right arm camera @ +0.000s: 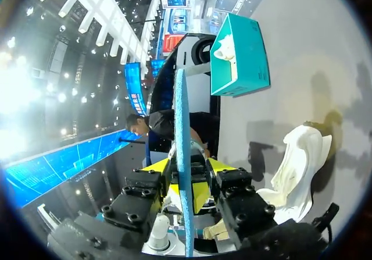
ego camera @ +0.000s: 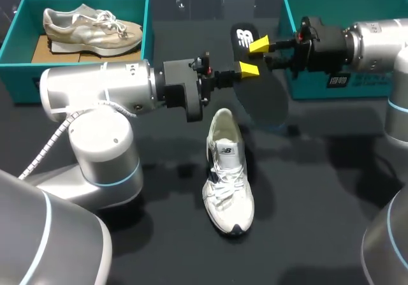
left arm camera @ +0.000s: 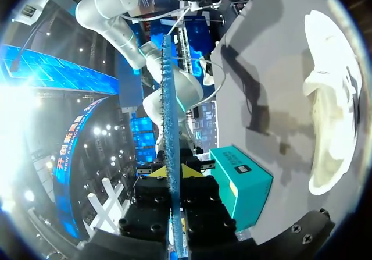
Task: Take the shoe out of the shoebox, open the shoe tongue, remove and reinsert the insole, then place the shoe into the shoebox
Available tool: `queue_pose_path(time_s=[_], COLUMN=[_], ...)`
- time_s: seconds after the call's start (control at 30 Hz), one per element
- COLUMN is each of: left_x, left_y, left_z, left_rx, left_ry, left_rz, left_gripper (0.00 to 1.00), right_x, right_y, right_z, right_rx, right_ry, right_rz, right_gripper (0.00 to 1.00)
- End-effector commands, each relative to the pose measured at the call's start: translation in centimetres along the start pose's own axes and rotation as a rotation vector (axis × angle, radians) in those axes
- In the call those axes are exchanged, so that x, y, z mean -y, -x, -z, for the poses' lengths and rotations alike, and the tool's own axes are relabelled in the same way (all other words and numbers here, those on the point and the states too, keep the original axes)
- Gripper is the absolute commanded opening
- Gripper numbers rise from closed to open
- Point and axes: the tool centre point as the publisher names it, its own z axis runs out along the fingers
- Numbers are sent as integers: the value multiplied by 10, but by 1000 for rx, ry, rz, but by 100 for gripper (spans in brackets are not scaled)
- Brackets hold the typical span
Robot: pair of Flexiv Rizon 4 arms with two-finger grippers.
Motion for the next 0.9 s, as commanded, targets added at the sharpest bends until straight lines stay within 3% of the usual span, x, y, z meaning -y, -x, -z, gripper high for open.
queue_pose_path(time_s=[0.03,0.23,0.57,0.9], left_x=[1,-1,6,25], left_y=[5,9,10,18], left_z=[24,49,79,100], left_rx=[-12,-33,-87,-146], left_ry=[1,11,18,-1], left_rz=[13,56,154,660], left_gripper=[0,0,0,0], right_x=[18,30,33,33], right_y=[-4,-7,-9,-9], right_z=[15,26,30,30], right_rx=[-1,-16,-7,-7], right_ry=[10,8,33,33], right_rz=[25,57,91,91], right_gripper=[100,100,100,100])
